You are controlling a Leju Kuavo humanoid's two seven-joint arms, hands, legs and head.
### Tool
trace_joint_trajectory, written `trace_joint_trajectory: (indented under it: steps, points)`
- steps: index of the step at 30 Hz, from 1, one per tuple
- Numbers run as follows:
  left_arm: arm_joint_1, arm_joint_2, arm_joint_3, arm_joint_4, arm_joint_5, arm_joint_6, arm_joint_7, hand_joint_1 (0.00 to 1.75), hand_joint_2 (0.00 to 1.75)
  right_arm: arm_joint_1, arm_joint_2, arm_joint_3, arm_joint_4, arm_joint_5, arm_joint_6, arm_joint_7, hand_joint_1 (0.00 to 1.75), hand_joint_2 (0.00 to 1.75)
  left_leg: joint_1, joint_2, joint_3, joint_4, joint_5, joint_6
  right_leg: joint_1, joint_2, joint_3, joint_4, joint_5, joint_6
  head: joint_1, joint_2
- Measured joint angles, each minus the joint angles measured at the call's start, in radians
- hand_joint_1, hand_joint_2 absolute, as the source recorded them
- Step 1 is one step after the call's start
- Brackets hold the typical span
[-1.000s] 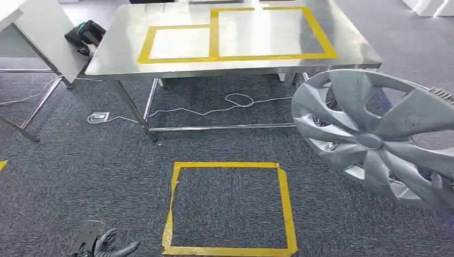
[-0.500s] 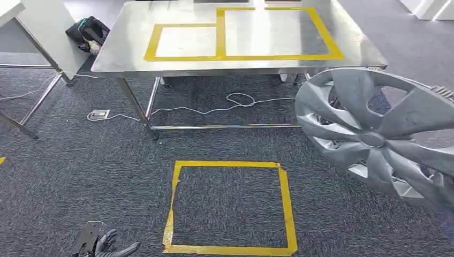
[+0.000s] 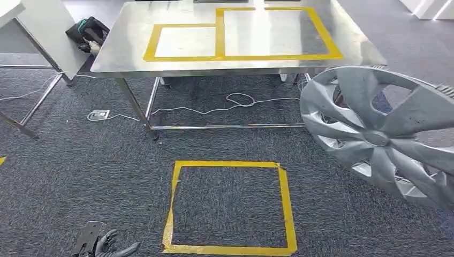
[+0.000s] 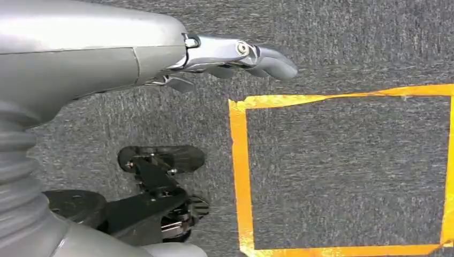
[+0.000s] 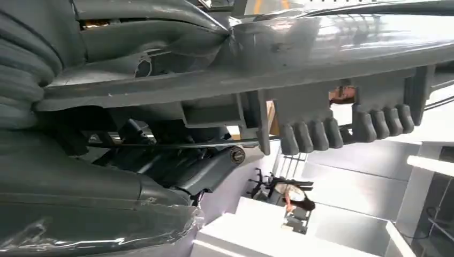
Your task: Take the parts from the cabinet and place them on the table.
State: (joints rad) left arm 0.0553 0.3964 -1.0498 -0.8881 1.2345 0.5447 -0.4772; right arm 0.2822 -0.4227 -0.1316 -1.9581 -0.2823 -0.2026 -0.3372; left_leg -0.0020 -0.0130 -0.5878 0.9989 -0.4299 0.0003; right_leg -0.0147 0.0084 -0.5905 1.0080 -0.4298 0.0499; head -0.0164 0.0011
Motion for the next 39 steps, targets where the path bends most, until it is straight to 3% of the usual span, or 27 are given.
trace_joint_trajectory:
  steps: [39]
  points:
    - [0.001, 0.000, 0.000, 0.001, 0.000, 0.000, 0.000, 0.00, 1.75, 0.000, 0.000, 0.000, 0.000, 0.002, -0.002, -0.001, 1.75, 1.75, 0.000, 0.000, 0.000, 0.000, -0.001, 0.000, 0.000, 0.000, 0.000, -0.001, 0.000, 0.000, 0.000, 0.000]
